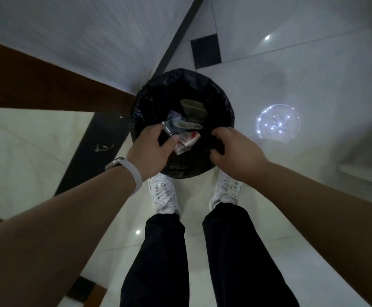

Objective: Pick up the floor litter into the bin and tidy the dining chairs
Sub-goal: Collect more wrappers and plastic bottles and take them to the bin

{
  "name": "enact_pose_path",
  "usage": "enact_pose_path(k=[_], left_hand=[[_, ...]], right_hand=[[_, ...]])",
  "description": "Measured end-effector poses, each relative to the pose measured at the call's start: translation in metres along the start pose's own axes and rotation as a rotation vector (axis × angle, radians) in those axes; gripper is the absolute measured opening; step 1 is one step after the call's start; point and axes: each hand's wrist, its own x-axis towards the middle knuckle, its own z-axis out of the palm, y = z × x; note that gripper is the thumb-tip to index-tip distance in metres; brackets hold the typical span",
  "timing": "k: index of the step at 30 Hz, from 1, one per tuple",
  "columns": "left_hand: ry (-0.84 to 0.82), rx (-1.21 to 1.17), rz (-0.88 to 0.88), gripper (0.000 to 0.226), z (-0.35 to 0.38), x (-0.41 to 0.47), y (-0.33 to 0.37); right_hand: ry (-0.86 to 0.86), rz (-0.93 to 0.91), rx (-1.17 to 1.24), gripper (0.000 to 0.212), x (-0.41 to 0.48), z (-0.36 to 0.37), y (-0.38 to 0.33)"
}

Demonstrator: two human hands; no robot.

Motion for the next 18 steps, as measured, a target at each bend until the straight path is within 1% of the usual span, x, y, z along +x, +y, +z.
enact_pose_path(k=[3, 6, 11, 14, 18], left_hand=[[0.004, 0.083, 0.069, 0.051, -0.018, -0.019, 0.022], [0.002, 0.183, 0.163, 0.051, -0.043, -0.038, 0.048], [0.091, 0.366, 0.354, 0.059, -0.093, -0.080, 0.112], [0.138, 0.462, 0.484, 0.053, -0.120, -0.107, 0.152], [0.149, 0.539, 0.670, 0.049, -0.157, -0.154, 0.205]], right_hand=[[0.013, -0.053, -0.098, 0.050, -0.018, -0.030, -0.007], [0.029, -0.124, -0.156, 0.050, -0.039, -0.067, -0.022], [0.142, -0.202, -0.241, 0.048, -0.080, -0.132, -0.063], [0.227, -0.223, -0.270, 0.058, -0.113, -0.169, -0.088], [0.346, -0.174, -0.299, 0.055, -0.174, -0.217, -0.119]])
